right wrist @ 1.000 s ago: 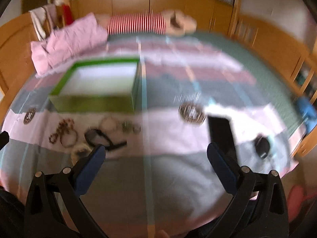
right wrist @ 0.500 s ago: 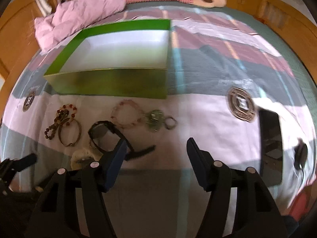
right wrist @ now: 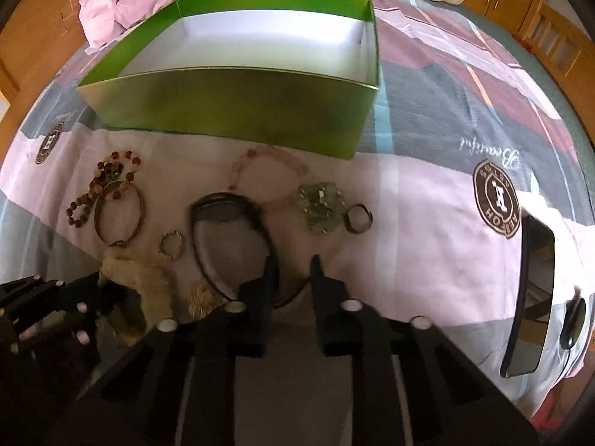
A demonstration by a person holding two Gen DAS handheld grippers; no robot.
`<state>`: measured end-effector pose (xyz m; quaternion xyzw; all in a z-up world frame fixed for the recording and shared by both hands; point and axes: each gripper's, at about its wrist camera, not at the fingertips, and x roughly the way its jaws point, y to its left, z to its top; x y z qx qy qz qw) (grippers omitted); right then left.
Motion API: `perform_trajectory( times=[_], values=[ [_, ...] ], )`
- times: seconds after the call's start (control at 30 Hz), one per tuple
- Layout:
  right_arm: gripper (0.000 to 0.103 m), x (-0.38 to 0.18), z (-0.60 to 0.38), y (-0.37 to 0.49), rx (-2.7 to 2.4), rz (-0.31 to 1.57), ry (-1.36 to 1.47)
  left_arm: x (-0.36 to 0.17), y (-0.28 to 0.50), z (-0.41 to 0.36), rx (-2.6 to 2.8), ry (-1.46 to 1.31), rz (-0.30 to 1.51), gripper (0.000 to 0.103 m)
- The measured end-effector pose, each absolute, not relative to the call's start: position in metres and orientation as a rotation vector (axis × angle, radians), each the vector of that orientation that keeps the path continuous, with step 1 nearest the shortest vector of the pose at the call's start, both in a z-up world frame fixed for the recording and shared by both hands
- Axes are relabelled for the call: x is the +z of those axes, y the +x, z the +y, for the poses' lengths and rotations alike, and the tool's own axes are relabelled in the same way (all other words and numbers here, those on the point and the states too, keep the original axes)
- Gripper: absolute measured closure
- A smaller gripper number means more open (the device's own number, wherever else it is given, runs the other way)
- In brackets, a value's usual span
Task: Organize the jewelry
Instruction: 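Grasp the white-strap watch with the left tool while the right tool grasps the black watch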
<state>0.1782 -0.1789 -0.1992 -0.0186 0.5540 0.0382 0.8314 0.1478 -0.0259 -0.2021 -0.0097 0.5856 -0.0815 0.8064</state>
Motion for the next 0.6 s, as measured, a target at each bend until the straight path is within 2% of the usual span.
perform_trajectory(
  times=[0.03,0.37,0.4,0.47,0.5,0.53,0.6],
  values=[
    [0.101,-0.199,-0.181,0.175,0.073,1.174,-0.041,-0.201,0.147,-0.023,-0.172,-0.025,1.254,0.096],
    [0.1,-0.177,-0.224,0.125,0.014,1.173,0.014,-0.171,0.128,0.002,-0.096,-0.006,1.183,0.096],
    [0.095,-0.176,-0.23,0.121,0.002,1.17,0.018,-0.171,0.128,0.002,-0.091,-0.004,1.181,0.094],
    [0.074,-0.172,-0.238,0.119,-0.031,1.153,0.023,-0.172,0.13,0.0,-0.09,-0.004,1.183,0.076],
    [0.058,-0.171,-0.24,0.119,-0.046,1.146,0.025,-0.174,0.132,-0.004,-0.09,-0.004,1.186,0.072],
    [0.054,-0.17,-0.241,0.12,-0.061,1.136,0.03,-0.173,0.131,-0.001,-0.096,-0.006,1.187,0.07],
    [0.054,-0.17,-0.24,0.123,-0.058,1.122,0.039,-0.173,0.126,0.002,-0.124,-0.013,1.194,0.07]
  ],
)
